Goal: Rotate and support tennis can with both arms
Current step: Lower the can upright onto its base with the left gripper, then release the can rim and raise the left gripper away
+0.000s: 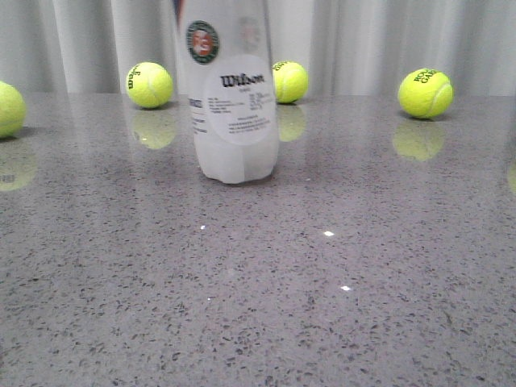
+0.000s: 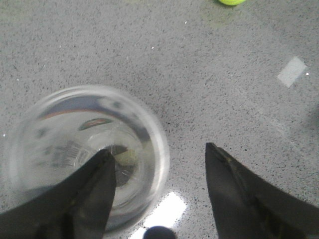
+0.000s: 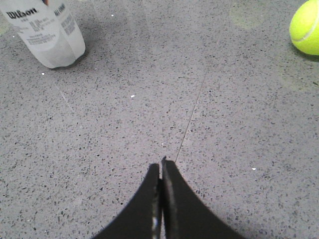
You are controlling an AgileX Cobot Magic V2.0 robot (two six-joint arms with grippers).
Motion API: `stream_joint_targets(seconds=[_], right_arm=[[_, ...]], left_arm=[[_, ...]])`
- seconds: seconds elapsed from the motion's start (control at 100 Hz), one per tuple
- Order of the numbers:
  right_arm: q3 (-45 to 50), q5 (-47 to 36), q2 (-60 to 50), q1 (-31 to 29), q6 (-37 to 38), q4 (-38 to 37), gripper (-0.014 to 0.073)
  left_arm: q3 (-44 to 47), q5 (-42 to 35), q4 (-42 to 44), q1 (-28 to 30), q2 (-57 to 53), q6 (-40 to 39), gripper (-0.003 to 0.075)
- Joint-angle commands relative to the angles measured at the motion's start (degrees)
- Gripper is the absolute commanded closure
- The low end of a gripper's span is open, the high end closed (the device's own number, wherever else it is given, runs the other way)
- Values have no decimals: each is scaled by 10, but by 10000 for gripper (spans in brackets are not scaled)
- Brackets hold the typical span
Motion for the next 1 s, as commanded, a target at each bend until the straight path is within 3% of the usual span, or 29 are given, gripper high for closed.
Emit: stream_joint_targets(seconds=[0.0,0.21,0.31,0.39,0.44,0.63,0.99], right_arm=[[-15,-39,5,-4,-2,-15,650],[-15,-39,5,-4,-2,-15,650],[-15,-39,5,-4,-2,-15,650],[-15,-39,5,-4,-2,-15,650],[-15,-39,5,-4,-2,-15,650],[-15,-39,5,-4,-2,-15,650],[-15,-39,5,-4,-2,-15,650]], left_arm=[[-28,-21,-15,-9,-23,-3,324],[-63,-78,-21,-20,-35,15,342],[-63,-106,-14,-20,-60,15,473],[-57,-117,-5,-19,-84,15,662],[-45,-121,3,-18,-102,13,740],[63,-168,68,-18,-182,-27,741],[378,-418,85,-18,-354,-39,741]])
